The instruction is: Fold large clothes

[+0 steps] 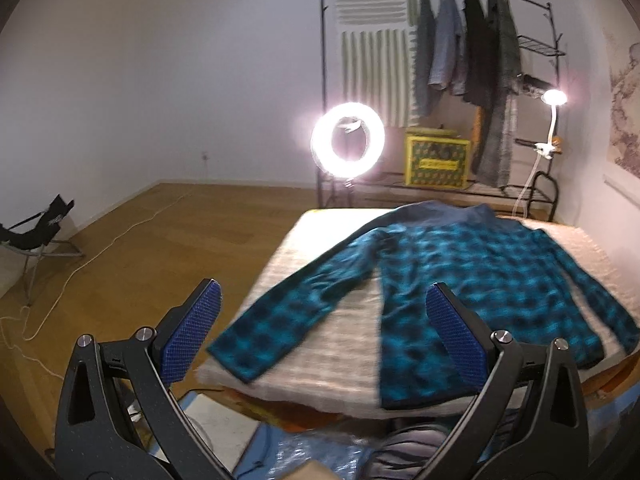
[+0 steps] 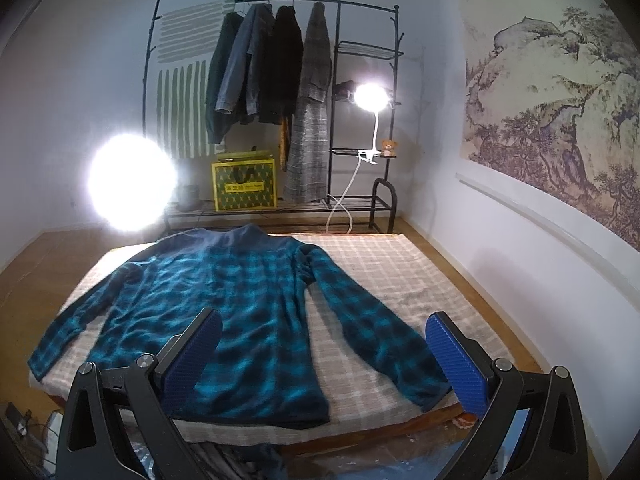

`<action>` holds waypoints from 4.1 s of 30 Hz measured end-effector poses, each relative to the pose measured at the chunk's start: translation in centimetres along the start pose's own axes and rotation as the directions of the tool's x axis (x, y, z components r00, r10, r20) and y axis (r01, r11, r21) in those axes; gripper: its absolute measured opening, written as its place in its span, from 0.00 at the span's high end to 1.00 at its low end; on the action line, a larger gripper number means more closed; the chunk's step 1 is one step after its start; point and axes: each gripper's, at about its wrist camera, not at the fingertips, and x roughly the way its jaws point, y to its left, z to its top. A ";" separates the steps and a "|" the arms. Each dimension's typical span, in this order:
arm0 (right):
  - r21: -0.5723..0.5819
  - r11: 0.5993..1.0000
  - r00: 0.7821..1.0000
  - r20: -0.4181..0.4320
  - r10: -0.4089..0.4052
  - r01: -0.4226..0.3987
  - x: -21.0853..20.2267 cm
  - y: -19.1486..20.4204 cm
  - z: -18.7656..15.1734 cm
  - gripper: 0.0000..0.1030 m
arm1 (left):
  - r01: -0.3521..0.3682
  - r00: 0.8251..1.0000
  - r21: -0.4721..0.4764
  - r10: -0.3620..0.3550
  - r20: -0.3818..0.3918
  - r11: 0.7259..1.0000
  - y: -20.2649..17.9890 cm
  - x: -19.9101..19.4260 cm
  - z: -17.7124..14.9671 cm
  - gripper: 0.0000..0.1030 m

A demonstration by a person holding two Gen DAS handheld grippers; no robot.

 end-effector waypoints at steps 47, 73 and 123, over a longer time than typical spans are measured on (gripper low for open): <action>-0.065 0.947 0.945 -0.116 0.307 -0.315 6.7 11.7 1.5 0.00 | -0.163 0.859 -0.631 -0.205 -0.468 0.758 22.2 30.5 -15.3 0.92; 0.238 0.647 0.539 -0.390 0.747 -0.725 34.1 25.7 1.8 0.47 | 0.507 0.774 -0.286 -0.576 -0.264 0.813 -5.9 14.1 -2.5 0.93; -0.041 0.836 0.669 -0.623 0.406 -0.547 51.2 37.3 7.0 0.66 | 0.538 0.745 0.039 -0.453 -0.490 0.842 -14.0 10.9 -10.4 0.92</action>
